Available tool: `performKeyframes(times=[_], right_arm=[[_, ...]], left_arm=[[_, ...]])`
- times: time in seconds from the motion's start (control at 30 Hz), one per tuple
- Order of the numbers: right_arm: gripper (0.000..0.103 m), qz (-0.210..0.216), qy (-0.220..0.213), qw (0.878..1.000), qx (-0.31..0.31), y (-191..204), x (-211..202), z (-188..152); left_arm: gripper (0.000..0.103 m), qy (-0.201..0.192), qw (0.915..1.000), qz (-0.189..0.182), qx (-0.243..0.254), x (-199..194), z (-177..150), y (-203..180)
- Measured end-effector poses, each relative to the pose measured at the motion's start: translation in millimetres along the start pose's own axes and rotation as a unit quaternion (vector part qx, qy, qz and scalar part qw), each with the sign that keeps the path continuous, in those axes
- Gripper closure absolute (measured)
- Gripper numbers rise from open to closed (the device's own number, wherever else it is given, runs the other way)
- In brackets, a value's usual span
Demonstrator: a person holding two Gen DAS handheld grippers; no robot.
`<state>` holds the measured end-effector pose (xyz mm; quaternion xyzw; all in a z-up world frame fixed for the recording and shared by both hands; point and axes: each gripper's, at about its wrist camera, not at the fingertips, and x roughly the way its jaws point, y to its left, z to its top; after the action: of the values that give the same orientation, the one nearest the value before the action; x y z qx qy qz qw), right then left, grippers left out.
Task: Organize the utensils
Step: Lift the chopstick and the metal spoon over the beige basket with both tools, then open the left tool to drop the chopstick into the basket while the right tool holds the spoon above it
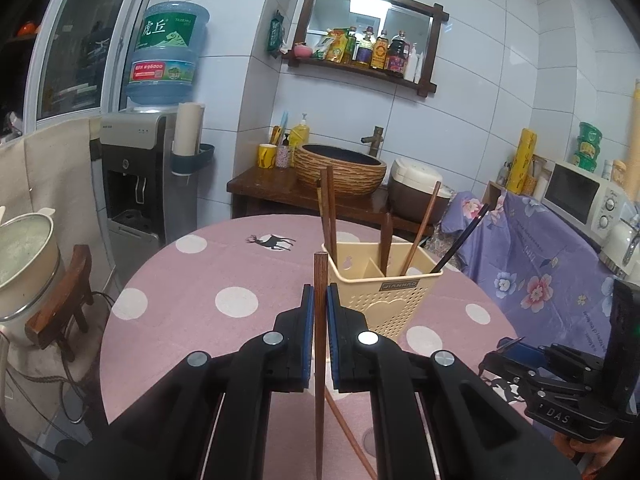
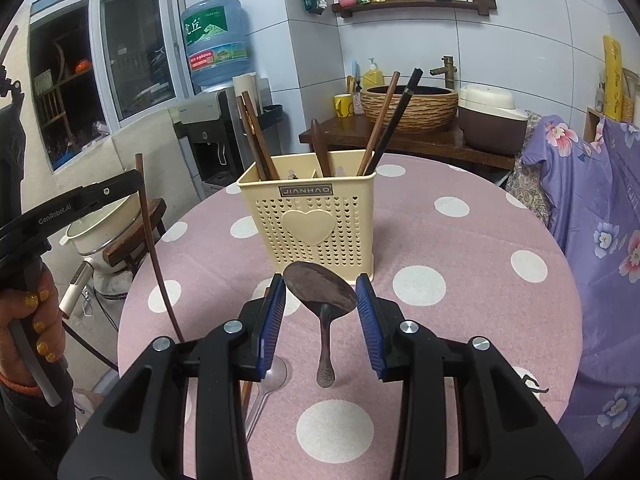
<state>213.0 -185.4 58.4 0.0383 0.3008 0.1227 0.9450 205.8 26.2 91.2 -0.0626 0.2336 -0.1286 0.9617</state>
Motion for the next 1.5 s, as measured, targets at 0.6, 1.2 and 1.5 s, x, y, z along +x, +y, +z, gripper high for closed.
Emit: performKeyframes(times=[0.6,1.2,1.5], right_arm=[[0.066,0.022,-0.059,0.997,-0.038,17.7,-27.2,93.6],[0.066,0.002,-0.065,0.998,-0.014,7.3,-11.6,93.4],[0.066,0.019,-0.050,0.998,-0.016,11.3,-9.0,66.4]], left_arm=[[0.102,-0.062,0.9961,-0.048,0.040,-27.3,85.7,-28.3],[0.058,0.079,0.9944,0.070,-0.006,68.1,20.2,46.4],[0.058,0.201,0.9601,0.191,-0.036,107.4,-61.7,134.2]])
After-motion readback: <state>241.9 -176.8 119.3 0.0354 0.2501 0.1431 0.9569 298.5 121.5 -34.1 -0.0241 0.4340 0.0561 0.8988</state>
